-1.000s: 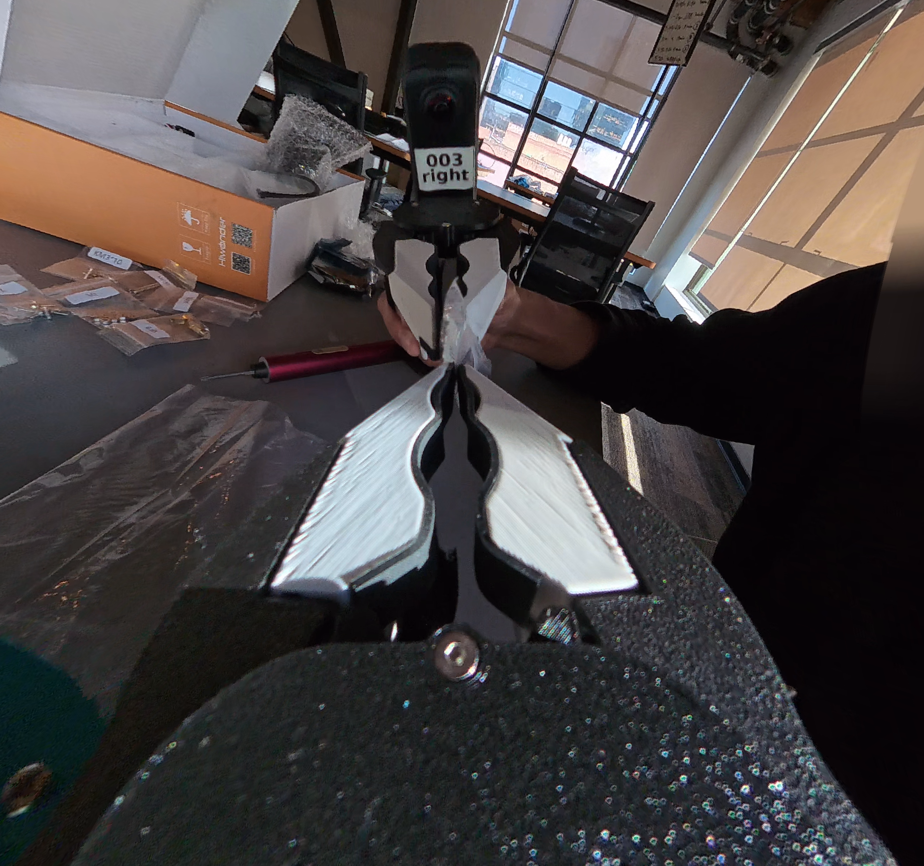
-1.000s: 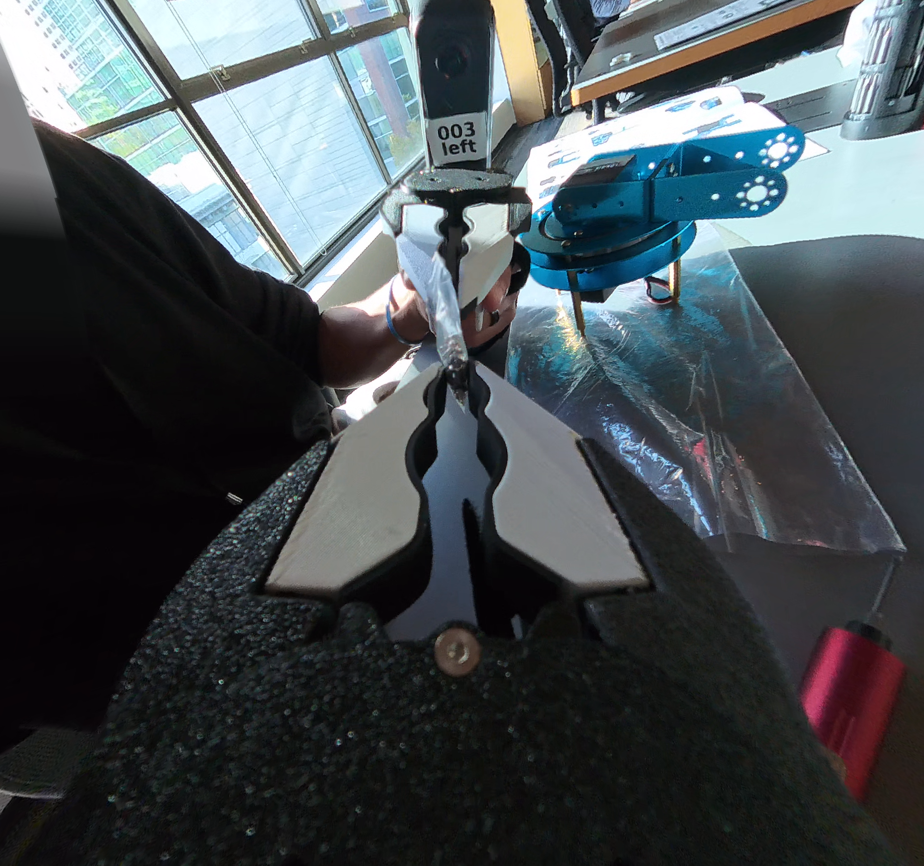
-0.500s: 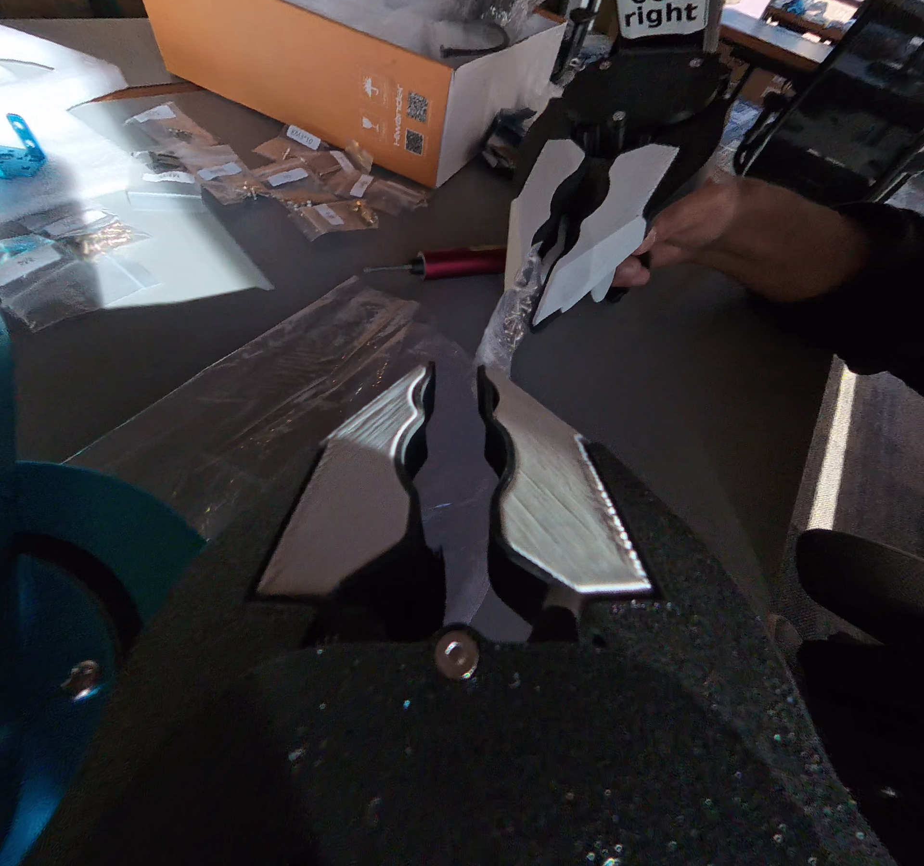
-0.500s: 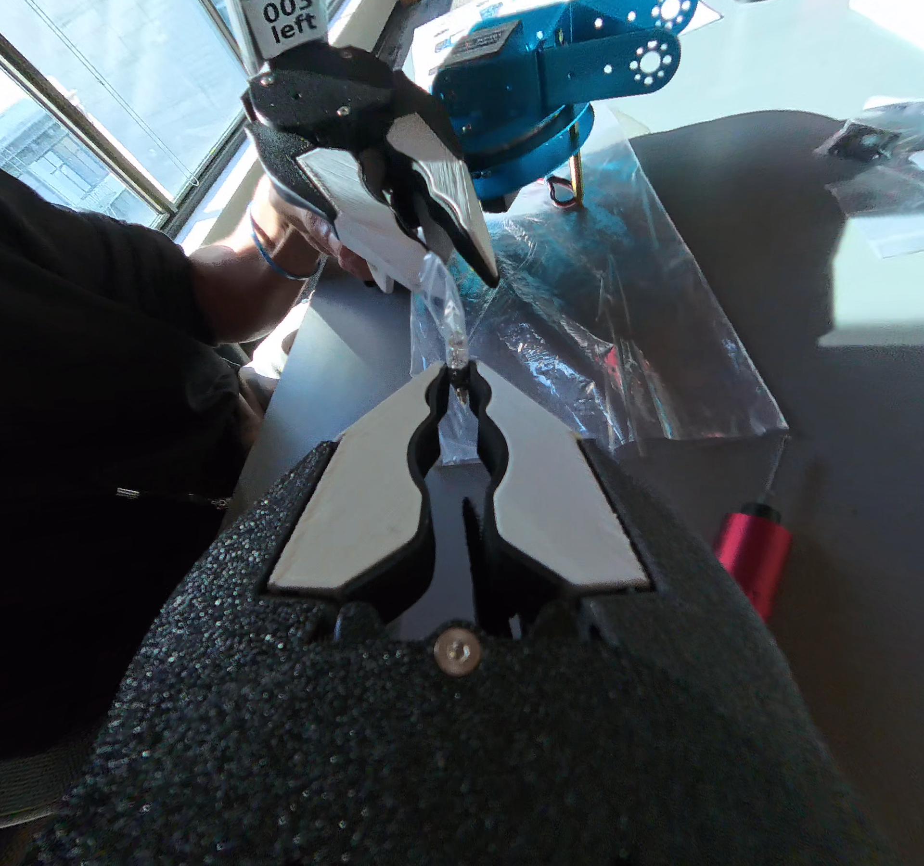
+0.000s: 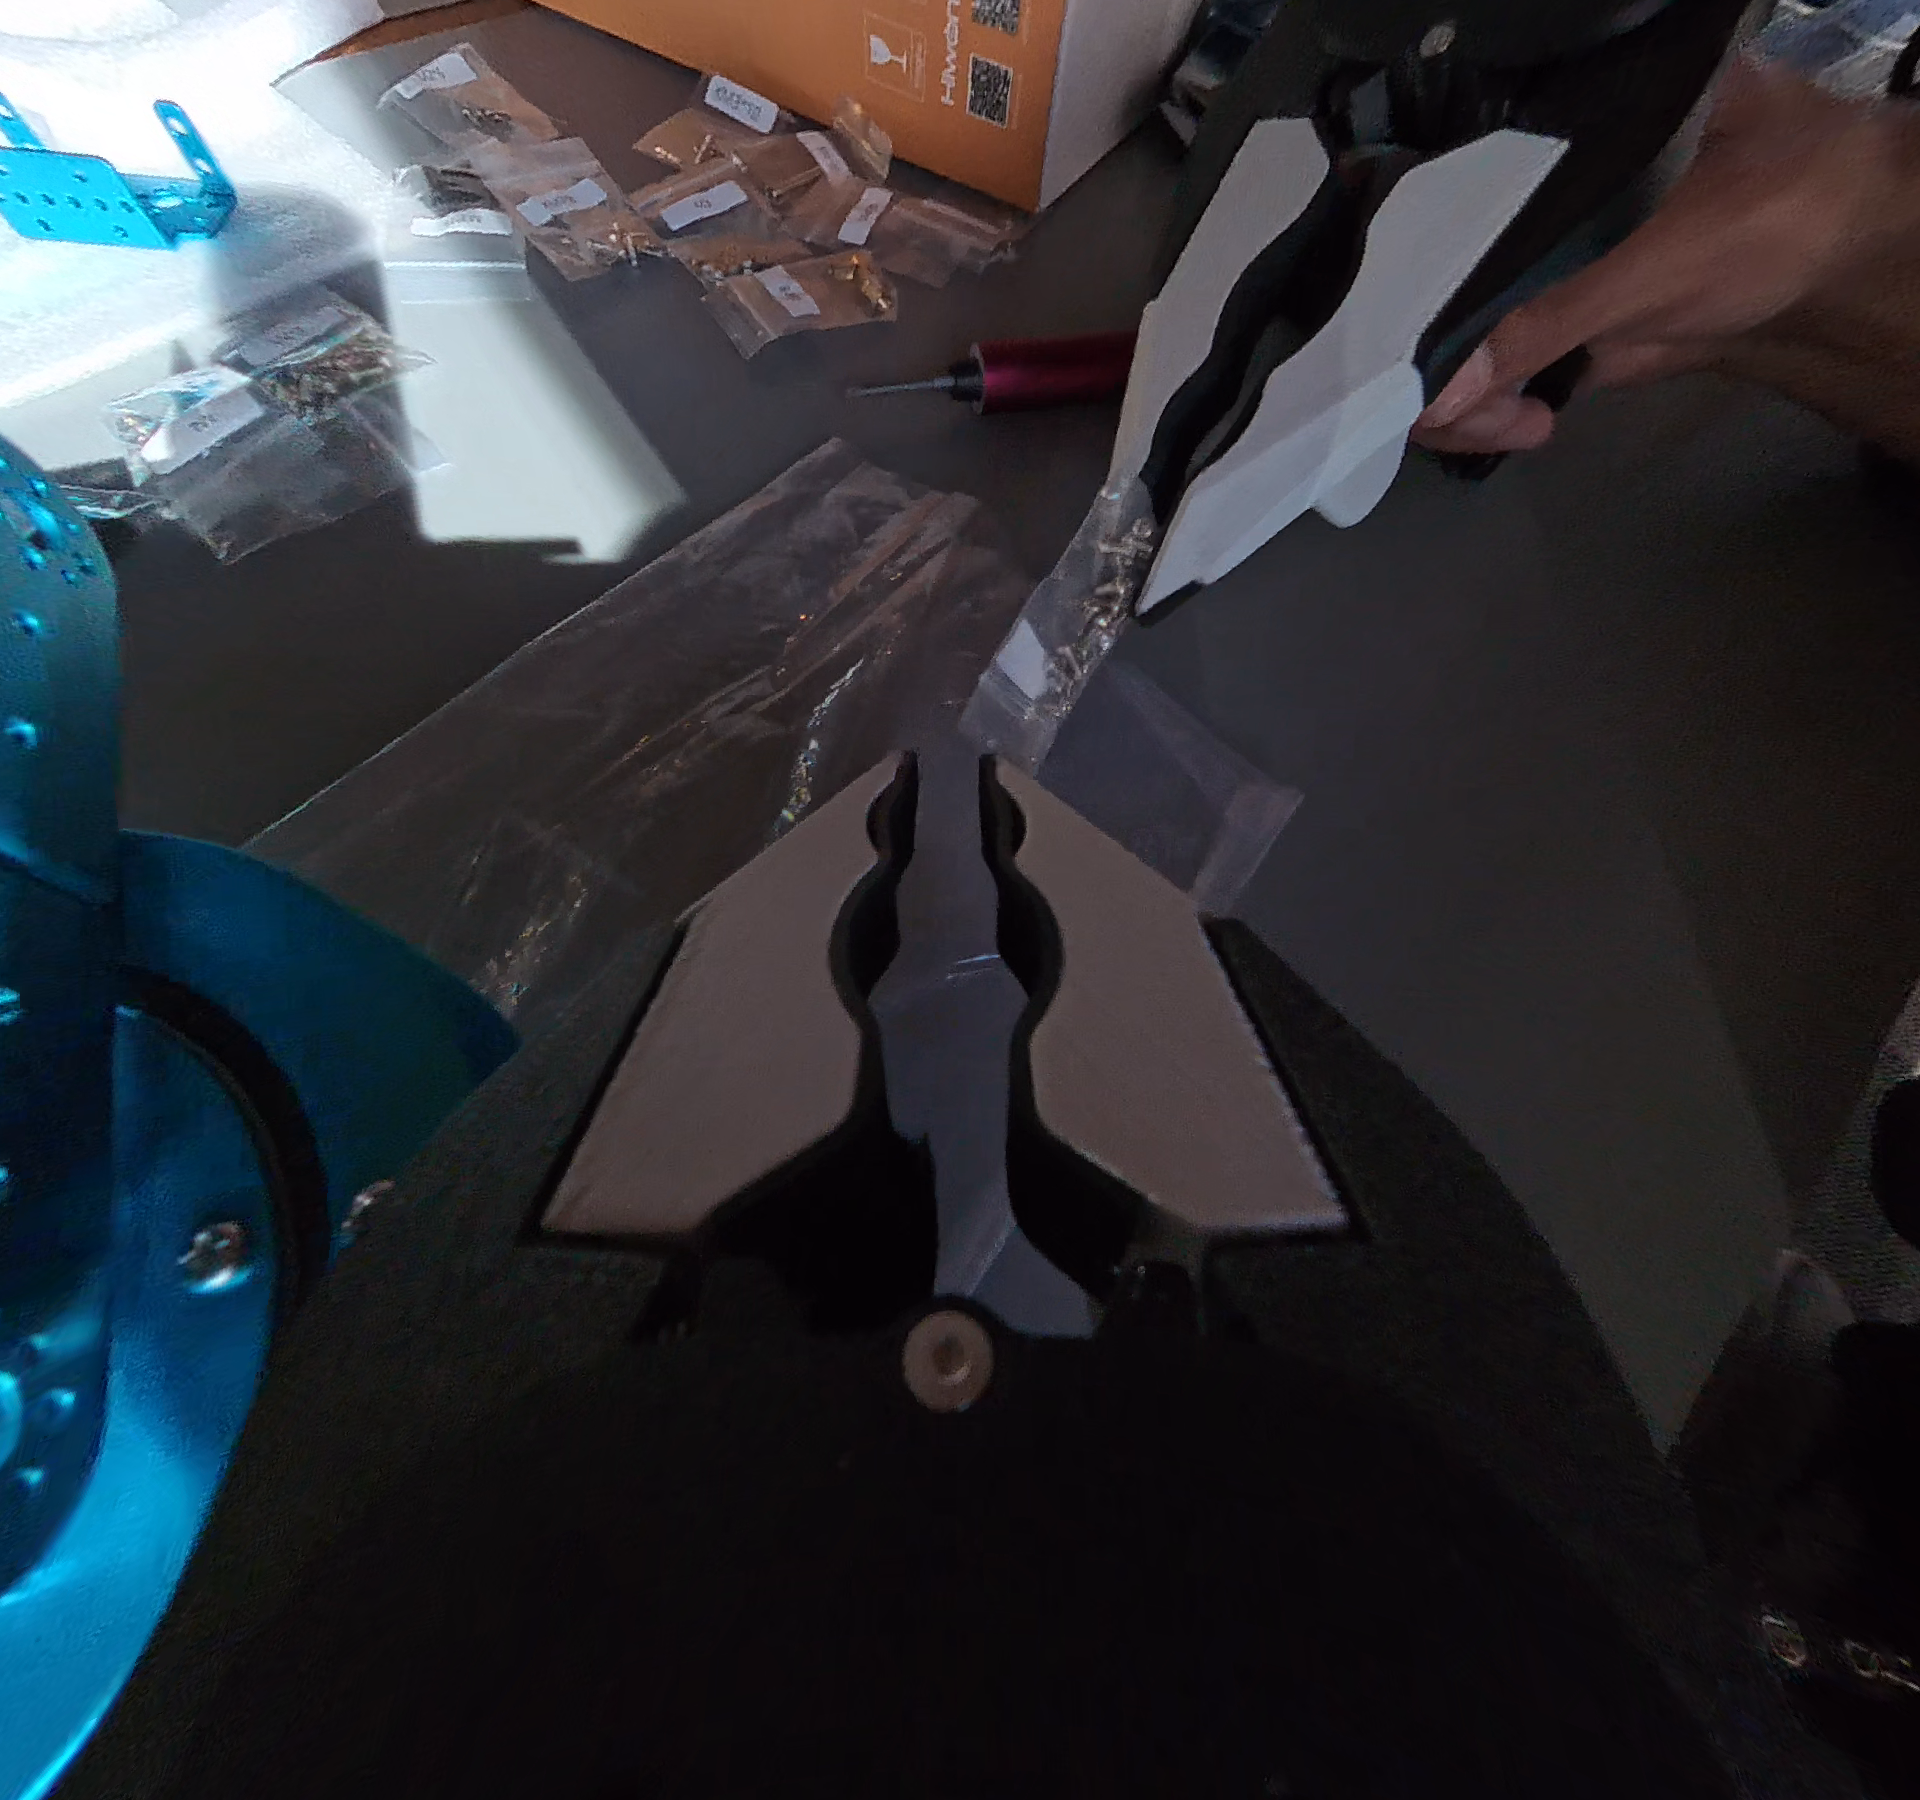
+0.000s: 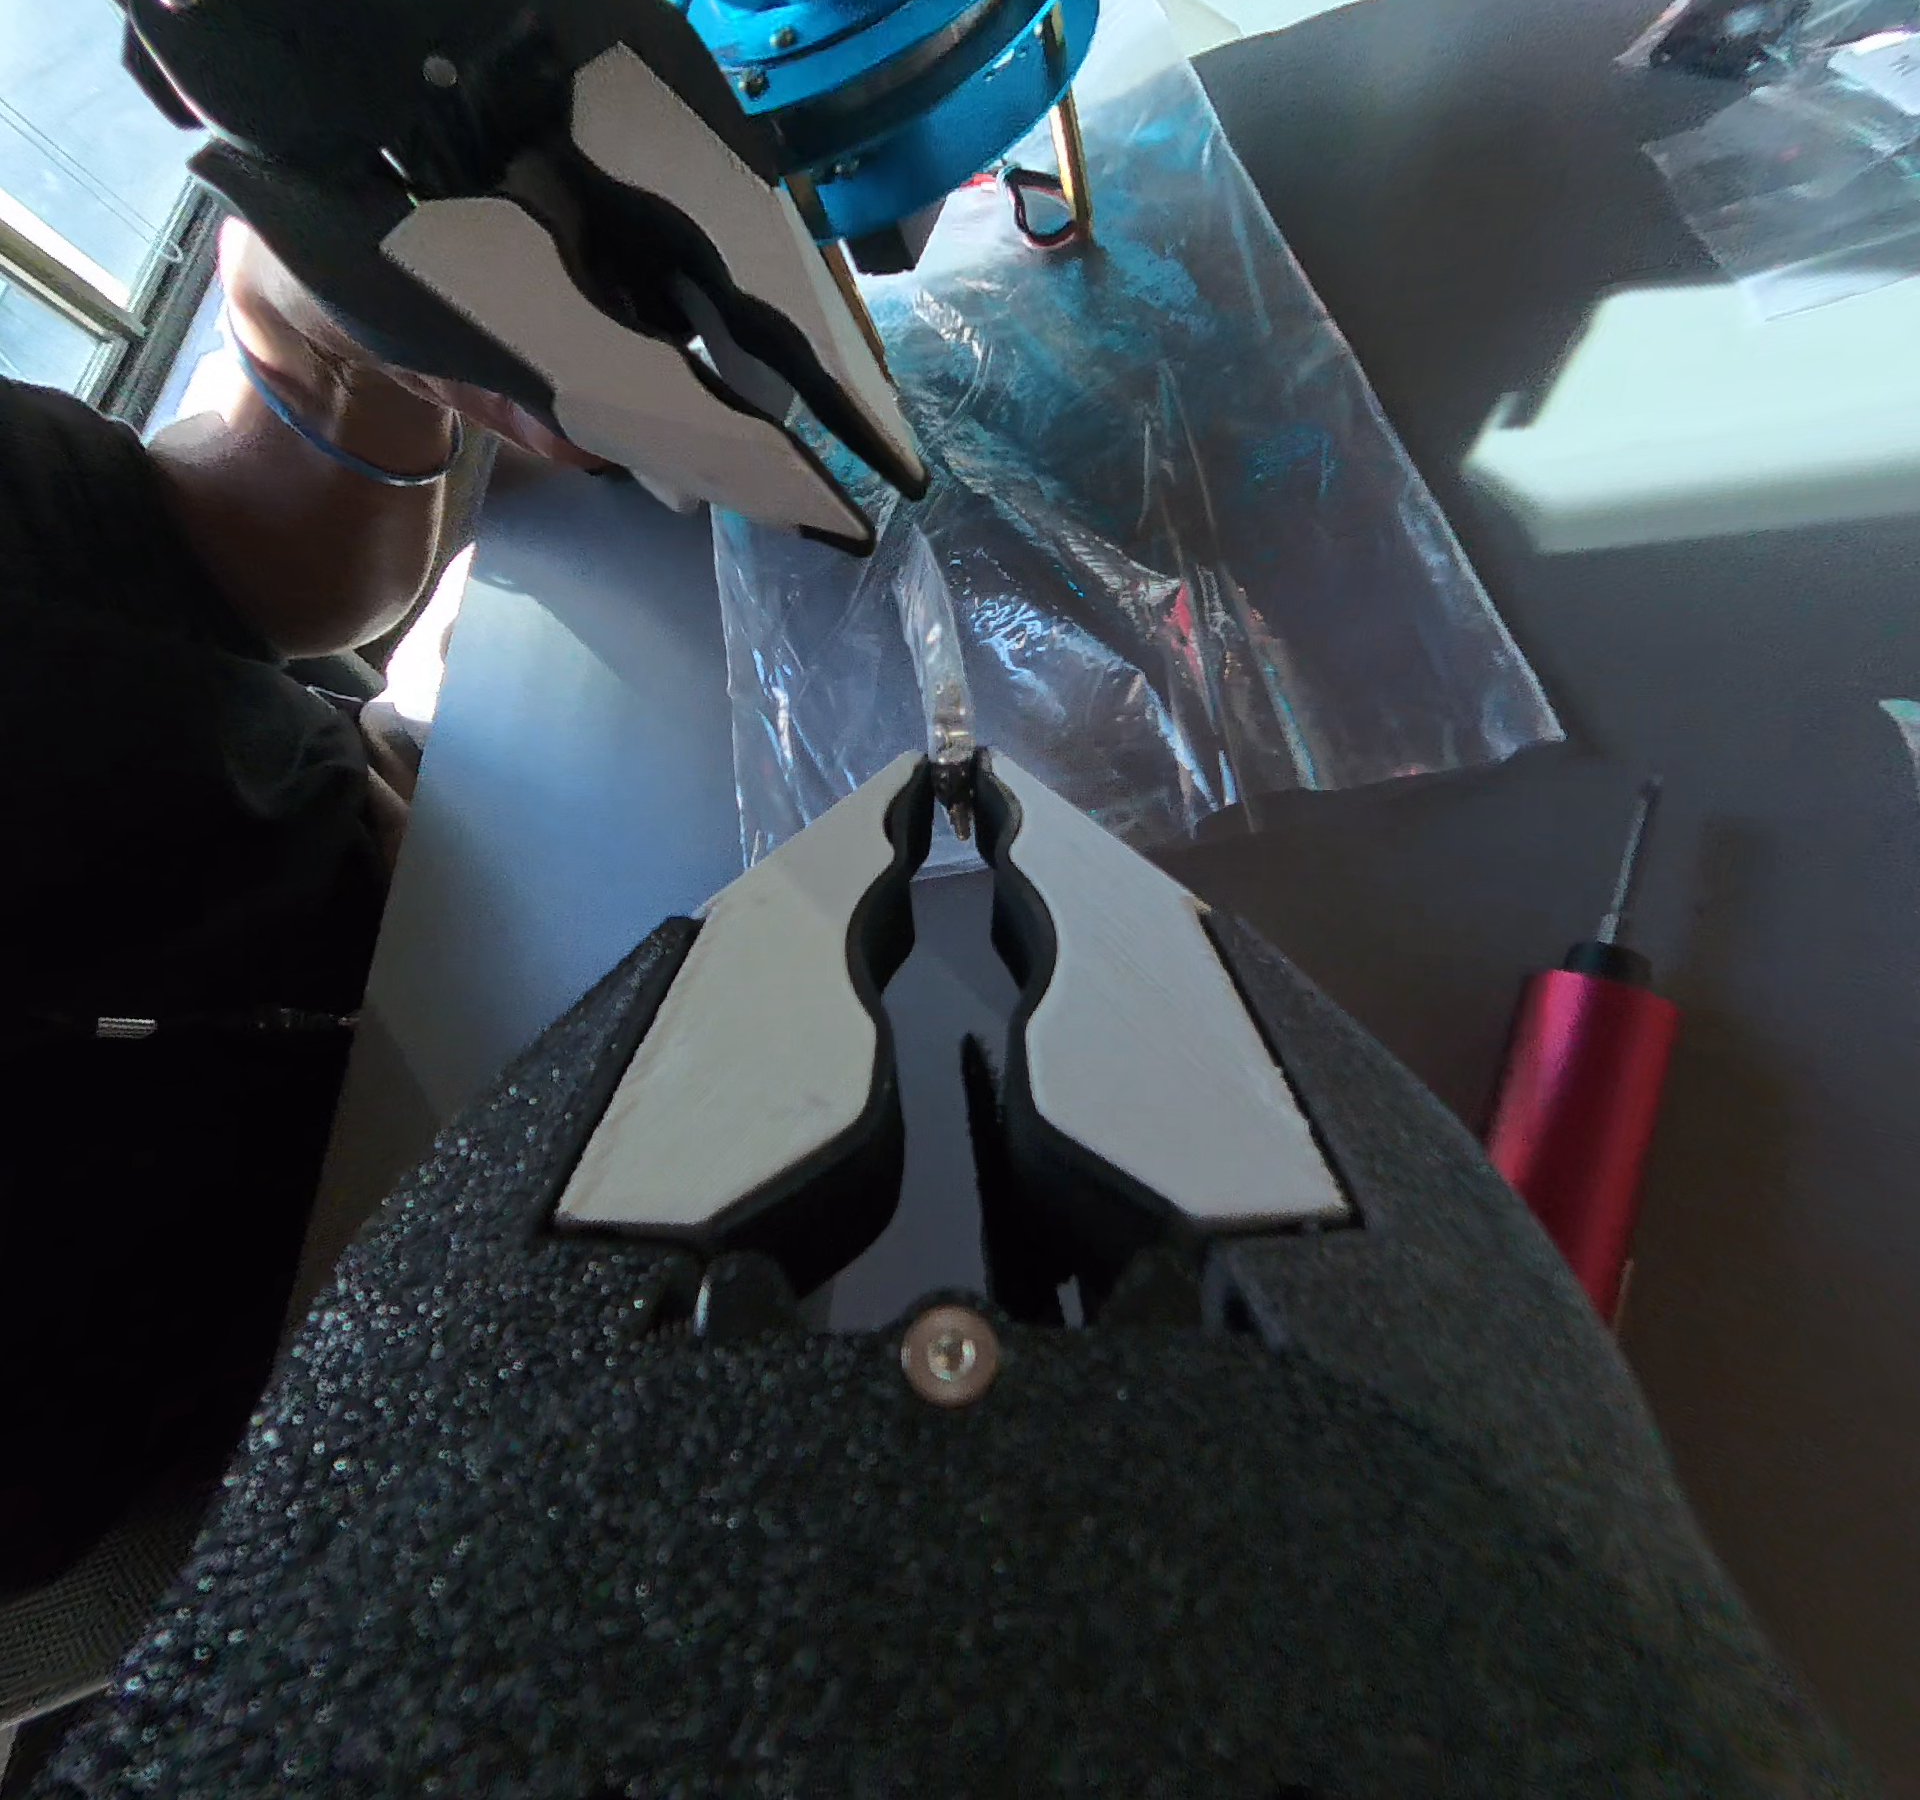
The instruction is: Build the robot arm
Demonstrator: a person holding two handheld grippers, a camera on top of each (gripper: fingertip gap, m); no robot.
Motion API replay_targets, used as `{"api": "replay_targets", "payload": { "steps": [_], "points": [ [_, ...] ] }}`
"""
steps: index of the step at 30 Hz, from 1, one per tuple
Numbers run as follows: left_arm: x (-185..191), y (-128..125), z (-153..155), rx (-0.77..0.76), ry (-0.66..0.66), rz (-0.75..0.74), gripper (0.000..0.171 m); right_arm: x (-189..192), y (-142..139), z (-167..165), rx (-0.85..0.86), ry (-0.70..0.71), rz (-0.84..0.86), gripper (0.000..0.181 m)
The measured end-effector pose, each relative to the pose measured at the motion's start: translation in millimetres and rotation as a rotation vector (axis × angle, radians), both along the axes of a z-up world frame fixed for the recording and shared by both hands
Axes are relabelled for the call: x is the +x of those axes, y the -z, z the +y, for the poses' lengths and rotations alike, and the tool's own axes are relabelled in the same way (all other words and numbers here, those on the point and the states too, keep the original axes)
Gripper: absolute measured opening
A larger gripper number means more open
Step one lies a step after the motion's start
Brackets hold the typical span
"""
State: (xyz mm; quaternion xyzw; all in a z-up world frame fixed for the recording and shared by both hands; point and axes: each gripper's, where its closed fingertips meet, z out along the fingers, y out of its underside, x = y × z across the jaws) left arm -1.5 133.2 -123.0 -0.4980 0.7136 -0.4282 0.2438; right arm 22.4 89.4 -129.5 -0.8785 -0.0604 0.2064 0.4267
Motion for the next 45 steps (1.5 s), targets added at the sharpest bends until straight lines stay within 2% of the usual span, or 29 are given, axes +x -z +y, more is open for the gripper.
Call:
{"api": "replay_targets", "payload": {
  "steps": [4, 6, 10, 14, 18, 26, 30, 32, 38, 42, 45],
  "points": [
    [-5.7, -1.2, 2.1, 0.037, -0.015, -0.009, 0.01, 2.5, 7.9, -1.0, -0.031, 0.002, -0.066, 0.007],
    [-9.9, -4.4, 5.1, 0.046, -0.026, -0.026, 0.01, 2.1, 0.1, 2.6, 0.017, 0.02, -0.044, 0.006],
    [-20.3, -10.0, 8.4, 0.024, -0.036, -0.034, 0.01, 3.9, 2.7, 0.7, -0.006, 0.02, -0.065, 0.006],
    [-30.0, -4.0, 11.7, 0.07, -0.034, -0.016, 0.012, 5.3, 10.0, -0.6, -0.045, 0.022, -0.102, 0.006],
    [-35.9, 5.6, 5.0, 0.051, -0.009, 0.017, 0.013, 5.2, 7.8, 0.2, -0.029, 0.018, -0.123, 0.006],
    [-26.3, 20.3, -9.3, 0.044, -0.012, 0.141, 0.018, 3.7, -0.3, 2.9, 0.014, 0.023, -0.066, 0.006],
    [-23.6, 25.6, -8.9, 0.085, -0.008, 0.149, 0.019, 5.8, -6.2, 2.8, 0.038, 0.035, -0.096, 0.006],
    [-23.1, 25.7, -10.9, 0.075, -0.003, 0.147, 0.018, 4.2, 2.6, -0.1, -0.013, 0.018, -0.104, 0.006],
    [-18.4, 28.8, -9.0, 0.114, -0.007, 0.143, 0.018, 3.1, 0.8, 1.8, 0.01, 0.018, -0.098, 0.006],
    [-16.1, 26.3, -8.3, 0.122, -0.001, 0.128, 0.018, 3.7, 13.1, -0.7, -0.045, 0.011, -0.123, 0.006],
    [-16.8, 27.7, -5.7, 0.134, -0.004, 0.128, 0.019, 2.4, 6.3, 0.8, -0.017, 0.011, -0.113, 0.006]
  ]
}}
